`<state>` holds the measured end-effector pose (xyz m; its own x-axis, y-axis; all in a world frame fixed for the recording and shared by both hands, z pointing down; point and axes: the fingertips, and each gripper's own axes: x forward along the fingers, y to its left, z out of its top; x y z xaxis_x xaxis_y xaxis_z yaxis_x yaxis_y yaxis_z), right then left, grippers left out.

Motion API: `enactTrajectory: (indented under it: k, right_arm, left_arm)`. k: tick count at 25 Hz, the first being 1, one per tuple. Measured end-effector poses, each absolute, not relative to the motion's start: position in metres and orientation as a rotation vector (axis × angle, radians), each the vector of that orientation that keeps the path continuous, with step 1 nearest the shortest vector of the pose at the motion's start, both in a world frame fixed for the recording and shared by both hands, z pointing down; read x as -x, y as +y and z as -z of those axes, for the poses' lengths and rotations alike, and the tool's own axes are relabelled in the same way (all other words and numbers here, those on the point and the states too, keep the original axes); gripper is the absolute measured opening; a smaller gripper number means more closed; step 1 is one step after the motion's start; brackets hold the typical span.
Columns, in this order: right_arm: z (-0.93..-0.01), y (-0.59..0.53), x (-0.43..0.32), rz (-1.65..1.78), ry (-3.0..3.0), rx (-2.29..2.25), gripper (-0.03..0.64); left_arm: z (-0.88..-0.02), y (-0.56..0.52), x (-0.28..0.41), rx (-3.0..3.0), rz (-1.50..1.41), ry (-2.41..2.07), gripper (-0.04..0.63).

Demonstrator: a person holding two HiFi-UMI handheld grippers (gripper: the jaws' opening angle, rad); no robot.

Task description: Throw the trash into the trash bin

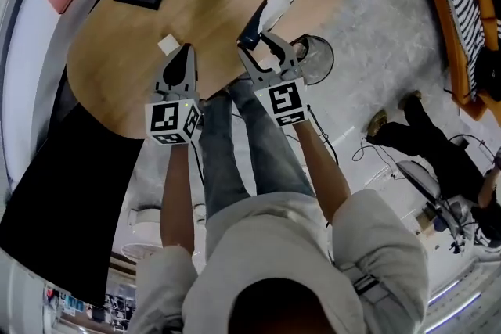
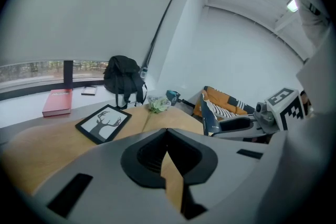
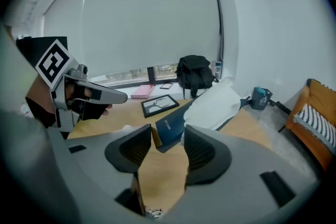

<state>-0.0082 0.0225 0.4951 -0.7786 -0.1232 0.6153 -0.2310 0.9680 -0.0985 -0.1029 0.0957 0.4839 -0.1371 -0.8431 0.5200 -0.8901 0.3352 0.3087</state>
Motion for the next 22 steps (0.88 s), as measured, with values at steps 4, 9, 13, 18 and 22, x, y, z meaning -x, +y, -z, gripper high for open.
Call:
enactTrajectory:
  k: [4, 9, 13, 18, 22]
  right_arm:
    - [-0.51, -0.005, -0.048, -0.266, -2.418, -0.398, 0.21]
    - [-0.527, -0.02, -0.127, -0.368, -2.323, -0.654, 0.21]
    - [-0.543, -0.025, -0.186, -0.436, -2.243, -0.791, 0.21]
    - [-0.561, -0.025, -0.244, -0.496, -2.171, -0.899, 0.21]
    - [-0.579, -0.018, -0.272, -0.565, -2.126, -0.937, 0.21]
  left_arm:
    - [-0.489, 0.059, 0.07, -1.624, -0.129, -1.903, 0.017]
    - [-0.494, 0.016, 0.024, -1.808, -0.187, -1.747, 0.018]
    - [-0.496, -0.009, -0.02, -1.908, -0.234, -1.634, 0.017]
    - [-0.499, -0.029, -0.07, -2.001, -0.28, -1.525, 0.017]
    - [-0.503, -0.038, -0.098, -2.05, -0.318, -1.449, 0.017]
